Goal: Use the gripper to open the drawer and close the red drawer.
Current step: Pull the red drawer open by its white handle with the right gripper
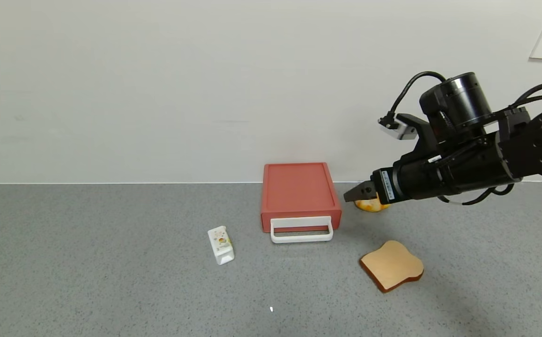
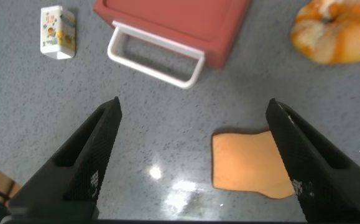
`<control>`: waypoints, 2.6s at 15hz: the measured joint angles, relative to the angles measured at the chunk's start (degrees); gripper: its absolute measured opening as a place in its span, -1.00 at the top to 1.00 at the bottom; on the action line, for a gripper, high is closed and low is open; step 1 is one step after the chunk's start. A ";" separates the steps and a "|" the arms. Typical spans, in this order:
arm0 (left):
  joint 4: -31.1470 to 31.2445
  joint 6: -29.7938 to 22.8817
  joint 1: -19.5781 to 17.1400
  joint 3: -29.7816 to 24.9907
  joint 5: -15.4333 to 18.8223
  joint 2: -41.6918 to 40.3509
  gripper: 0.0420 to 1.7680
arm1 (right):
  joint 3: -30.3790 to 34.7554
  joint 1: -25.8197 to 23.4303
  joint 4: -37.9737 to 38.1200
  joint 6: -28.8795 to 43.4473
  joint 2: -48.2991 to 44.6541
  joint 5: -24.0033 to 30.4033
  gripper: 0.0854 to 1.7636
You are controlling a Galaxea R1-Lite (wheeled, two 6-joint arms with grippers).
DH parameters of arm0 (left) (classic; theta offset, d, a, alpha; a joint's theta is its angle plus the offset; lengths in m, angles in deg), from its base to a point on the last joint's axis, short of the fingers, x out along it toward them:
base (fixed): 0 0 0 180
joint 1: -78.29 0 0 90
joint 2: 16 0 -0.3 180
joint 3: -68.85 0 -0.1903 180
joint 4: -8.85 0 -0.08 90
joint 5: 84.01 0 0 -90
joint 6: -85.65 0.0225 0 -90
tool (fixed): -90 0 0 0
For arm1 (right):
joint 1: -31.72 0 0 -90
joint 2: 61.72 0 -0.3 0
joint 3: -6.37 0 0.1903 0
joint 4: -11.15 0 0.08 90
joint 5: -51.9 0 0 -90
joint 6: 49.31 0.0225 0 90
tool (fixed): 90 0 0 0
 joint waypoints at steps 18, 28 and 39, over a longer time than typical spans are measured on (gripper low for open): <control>0.00 0.06 -0.02 0.00 0.02 0.00 -0.94 | -7.69 2.43 8.66 0.30 5.05 -0.16 0.96; 0.09 0.22 -0.02 0.00 0.20 0.00 -0.94 | -15.17 7.00 16.43 0.91 8.48 -3.45 0.96; 0.09 0.35 0.00 0.00 0.24 0.00 -0.94 | -27.08 16.02 17.01 20.96 22.63 -12.95 0.96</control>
